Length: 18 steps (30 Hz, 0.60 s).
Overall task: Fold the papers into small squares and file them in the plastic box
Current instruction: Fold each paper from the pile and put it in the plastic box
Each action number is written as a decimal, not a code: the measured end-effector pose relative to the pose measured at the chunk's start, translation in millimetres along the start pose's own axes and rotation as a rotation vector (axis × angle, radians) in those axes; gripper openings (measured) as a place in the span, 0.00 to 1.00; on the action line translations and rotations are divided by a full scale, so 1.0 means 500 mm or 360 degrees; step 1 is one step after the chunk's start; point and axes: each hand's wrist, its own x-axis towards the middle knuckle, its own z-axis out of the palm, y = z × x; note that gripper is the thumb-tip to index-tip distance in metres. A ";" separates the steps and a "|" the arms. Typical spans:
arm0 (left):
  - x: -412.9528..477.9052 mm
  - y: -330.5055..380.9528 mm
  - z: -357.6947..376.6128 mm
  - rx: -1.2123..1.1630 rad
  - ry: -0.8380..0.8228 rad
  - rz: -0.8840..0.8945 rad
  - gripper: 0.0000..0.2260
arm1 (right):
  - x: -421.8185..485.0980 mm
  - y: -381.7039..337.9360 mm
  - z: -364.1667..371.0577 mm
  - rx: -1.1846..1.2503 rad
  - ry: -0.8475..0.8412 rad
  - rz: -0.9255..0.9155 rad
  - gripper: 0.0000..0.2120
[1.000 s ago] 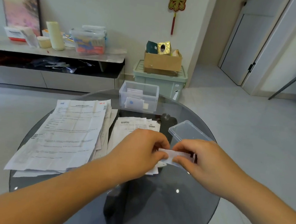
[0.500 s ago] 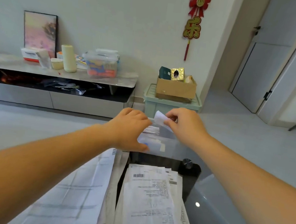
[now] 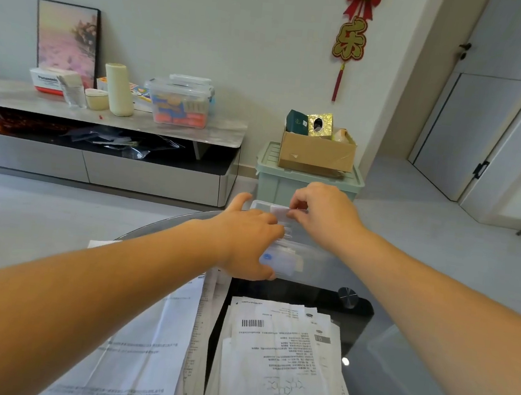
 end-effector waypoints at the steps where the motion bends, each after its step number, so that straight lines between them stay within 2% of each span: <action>1: 0.000 -0.001 0.000 -0.0003 0.0005 0.0003 0.28 | 0.000 -0.001 0.003 -0.0020 -0.0008 -0.0005 0.05; 7: 0.000 0.001 -0.005 0.0004 -0.0034 0.0006 0.28 | -0.007 -0.001 0.009 -0.0037 0.0028 0.0039 0.07; 13: -0.002 0.001 -0.002 -0.0088 0.0009 0.0012 0.28 | -0.009 0.000 0.006 0.0025 0.0077 0.0033 0.02; 18: -0.001 -0.001 0.003 -0.0110 0.0023 0.0008 0.27 | -0.007 0.000 0.010 0.0042 0.0122 -0.0005 0.02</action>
